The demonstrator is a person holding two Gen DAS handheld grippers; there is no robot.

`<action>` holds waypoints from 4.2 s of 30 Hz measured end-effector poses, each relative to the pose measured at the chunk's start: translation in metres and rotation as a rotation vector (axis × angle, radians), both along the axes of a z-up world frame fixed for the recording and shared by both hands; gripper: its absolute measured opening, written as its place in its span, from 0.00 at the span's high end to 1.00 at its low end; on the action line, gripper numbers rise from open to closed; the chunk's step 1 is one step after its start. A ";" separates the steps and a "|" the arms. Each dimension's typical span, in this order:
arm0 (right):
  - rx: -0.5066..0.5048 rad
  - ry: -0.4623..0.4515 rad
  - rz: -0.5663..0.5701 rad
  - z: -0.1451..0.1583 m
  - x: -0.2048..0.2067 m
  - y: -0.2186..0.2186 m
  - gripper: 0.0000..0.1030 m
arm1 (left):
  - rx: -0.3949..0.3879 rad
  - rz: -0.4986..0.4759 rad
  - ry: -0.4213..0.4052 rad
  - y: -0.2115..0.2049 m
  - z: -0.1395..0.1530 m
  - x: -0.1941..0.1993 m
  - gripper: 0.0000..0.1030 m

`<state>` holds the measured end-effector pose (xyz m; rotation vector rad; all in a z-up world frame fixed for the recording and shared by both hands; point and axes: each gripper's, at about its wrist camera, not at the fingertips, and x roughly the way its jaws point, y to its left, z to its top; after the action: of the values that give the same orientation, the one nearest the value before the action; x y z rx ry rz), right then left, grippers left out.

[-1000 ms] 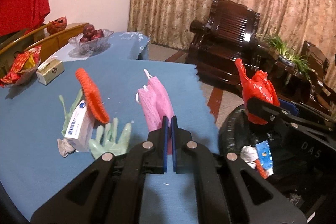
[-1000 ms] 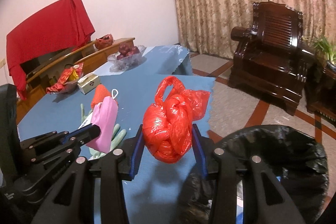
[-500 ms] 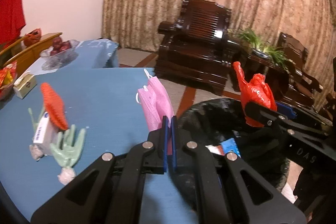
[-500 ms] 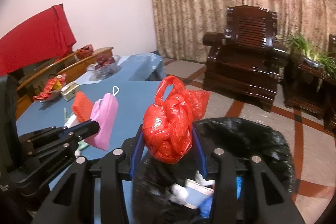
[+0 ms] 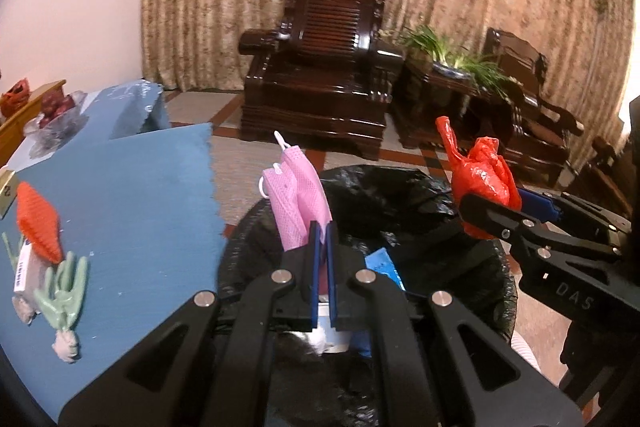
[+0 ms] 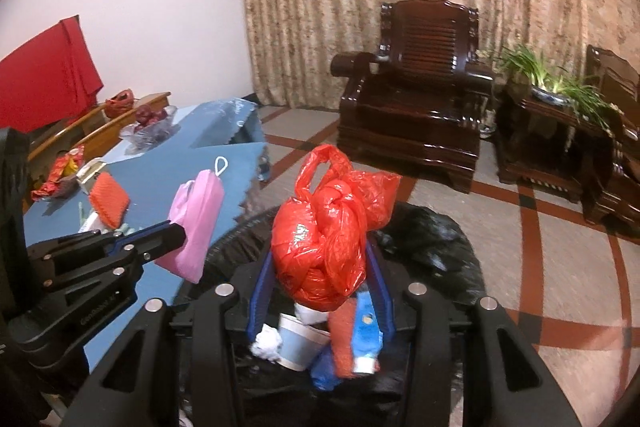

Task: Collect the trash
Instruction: 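Carry the red bag and pink bag over the trash bin and open both tools, then return to the table and grasp the green rubber glove with the left tool, then grasp the orange mesh net with the right tool while the left tool holds the glove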

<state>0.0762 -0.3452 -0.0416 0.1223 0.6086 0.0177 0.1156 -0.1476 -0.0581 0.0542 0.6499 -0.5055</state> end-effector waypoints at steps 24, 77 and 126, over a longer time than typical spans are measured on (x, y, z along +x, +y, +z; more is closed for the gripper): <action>0.010 0.039 -0.083 -0.024 -0.010 -0.018 0.06 | 0.009 0.035 0.016 0.012 -0.010 0.003 0.25; 0.011 0.042 0.346 -0.055 0.107 0.216 0.06 | 0.106 0.556 0.229 0.260 -0.107 0.074 0.29; 0.004 -0.009 0.452 -0.037 0.128 0.293 0.06 | 0.001 0.696 0.101 0.328 -0.024 0.029 0.83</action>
<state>0.2045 -0.0523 -0.0781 -0.0137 0.6167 0.4566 0.1448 0.1800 -0.0817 -0.1938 0.7193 0.1649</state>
